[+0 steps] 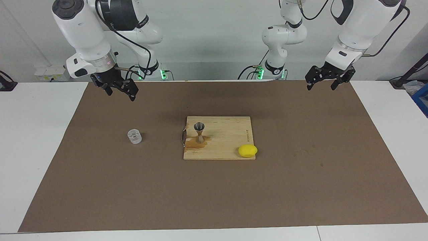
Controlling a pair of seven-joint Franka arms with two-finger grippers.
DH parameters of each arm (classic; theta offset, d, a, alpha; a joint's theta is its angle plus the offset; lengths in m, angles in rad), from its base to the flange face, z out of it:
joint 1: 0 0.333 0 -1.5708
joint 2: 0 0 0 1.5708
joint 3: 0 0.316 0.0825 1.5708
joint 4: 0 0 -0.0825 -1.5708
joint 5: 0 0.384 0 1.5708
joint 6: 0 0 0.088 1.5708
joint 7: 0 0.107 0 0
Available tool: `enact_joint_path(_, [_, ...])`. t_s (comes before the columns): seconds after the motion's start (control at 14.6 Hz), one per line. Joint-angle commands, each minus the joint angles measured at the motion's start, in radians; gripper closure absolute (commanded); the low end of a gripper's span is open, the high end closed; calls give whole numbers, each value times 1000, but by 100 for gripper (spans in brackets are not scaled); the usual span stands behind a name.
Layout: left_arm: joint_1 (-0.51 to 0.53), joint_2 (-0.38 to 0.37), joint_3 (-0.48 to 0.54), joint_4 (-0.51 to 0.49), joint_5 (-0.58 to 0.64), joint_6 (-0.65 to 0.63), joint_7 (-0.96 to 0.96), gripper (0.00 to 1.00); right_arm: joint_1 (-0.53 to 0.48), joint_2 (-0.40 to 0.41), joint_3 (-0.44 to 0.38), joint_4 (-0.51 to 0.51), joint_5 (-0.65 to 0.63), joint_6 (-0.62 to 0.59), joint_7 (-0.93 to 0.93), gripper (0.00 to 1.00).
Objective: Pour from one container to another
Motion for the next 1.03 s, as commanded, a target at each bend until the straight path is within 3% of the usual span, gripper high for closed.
enact_joint_path(0.0, [-3,-18,6,-14,-11,-11,2,0,-8,-17,4,-17,-14,15,-89,0])
enact_joint_path(0.41, [-3,-18,6,-14,-11,-11,2,0,-10,-16,4,20,-22,17,-232,0])
enact_joint_path(0.96, [-3,-18,6,-14,-11,-11,2,0,-1,-23,4,20,-76,-34,-285,0])
